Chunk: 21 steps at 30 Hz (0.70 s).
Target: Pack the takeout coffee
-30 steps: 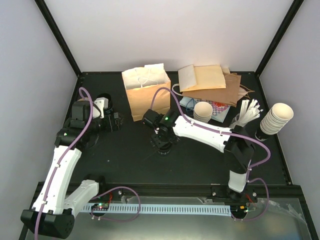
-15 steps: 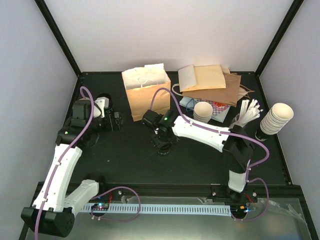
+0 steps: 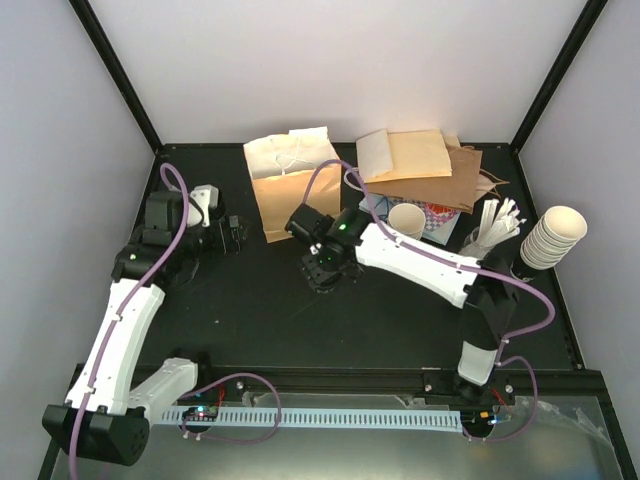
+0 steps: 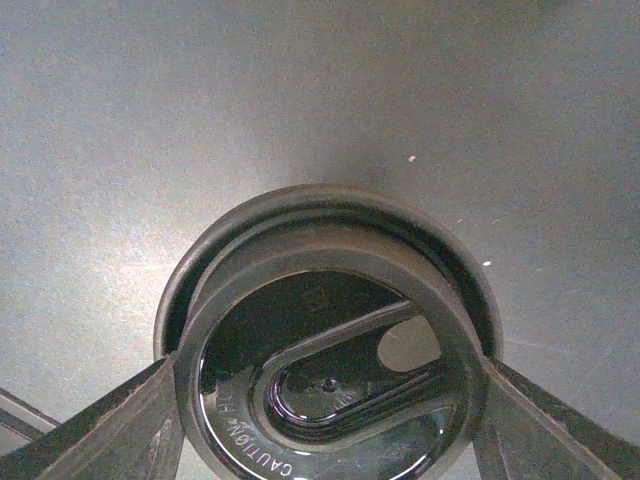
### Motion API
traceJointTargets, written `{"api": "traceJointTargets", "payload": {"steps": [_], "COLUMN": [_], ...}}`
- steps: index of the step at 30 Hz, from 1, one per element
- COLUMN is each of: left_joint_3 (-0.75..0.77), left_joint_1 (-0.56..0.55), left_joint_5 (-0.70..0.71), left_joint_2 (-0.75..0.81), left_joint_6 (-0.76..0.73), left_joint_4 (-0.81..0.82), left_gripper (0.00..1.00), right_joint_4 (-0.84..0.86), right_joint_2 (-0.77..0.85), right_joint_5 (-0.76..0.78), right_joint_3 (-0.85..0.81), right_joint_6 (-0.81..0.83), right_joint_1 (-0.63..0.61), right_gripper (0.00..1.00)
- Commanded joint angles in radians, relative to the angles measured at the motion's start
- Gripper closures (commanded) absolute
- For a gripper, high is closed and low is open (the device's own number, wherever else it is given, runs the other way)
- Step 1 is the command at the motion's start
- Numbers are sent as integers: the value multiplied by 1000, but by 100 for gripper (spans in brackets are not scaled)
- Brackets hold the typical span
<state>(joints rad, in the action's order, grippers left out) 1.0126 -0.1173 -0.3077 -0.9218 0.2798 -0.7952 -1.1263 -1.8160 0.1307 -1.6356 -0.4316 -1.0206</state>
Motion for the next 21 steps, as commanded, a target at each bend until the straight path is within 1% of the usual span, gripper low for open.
{"api": "traceJointTargets", "payload": {"steps": [1, 6, 9, 11, 13, 15, 18, 20, 21], "left_joint_3": [136, 345, 534, 650, 755, 821, 879, 892, 895], "left_joint_1": [8, 8, 9, 9, 8, 8, 8, 6, 6], "left_joint_5": [3, -3, 7, 36, 65, 84, 144, 137, 162], "left_joint_2": [-79, -253, -392, -487, -573, -639, -718, -764, -780], "left_joint_6": [-28, -82, -124, -166, -245, -346, -503, -629, -666], "left_joint_4": [64, 28, -30, -77, -120, -133, -131, -131, -120], "left_gripper": [1, 2, 6, 7, 11, 14, 13, 13, 13], "right_joint_4": [-41, -58, -74, -75, -68, -70, -89, -95, -100], "right_joint_2": [112, 192, 221, 242, 265, 284, 306, 322, 331], "right_joint_5": [58, 83, 102, 108, 94, 78, 65, 59, 58], "right_joint_3": [-64, -114, -143, -151, -149, -147, -148, -144, -144], "right_joint_6": [34, 80, 98, 104, 116, 131, 154, 165, 168], "right_joint_1": [48, 127, 163, 184, 204, 218, 224, 224, 225], "right_gripper": [29, 29, 29, 29, 29, 29, 29, 29, 29]}}
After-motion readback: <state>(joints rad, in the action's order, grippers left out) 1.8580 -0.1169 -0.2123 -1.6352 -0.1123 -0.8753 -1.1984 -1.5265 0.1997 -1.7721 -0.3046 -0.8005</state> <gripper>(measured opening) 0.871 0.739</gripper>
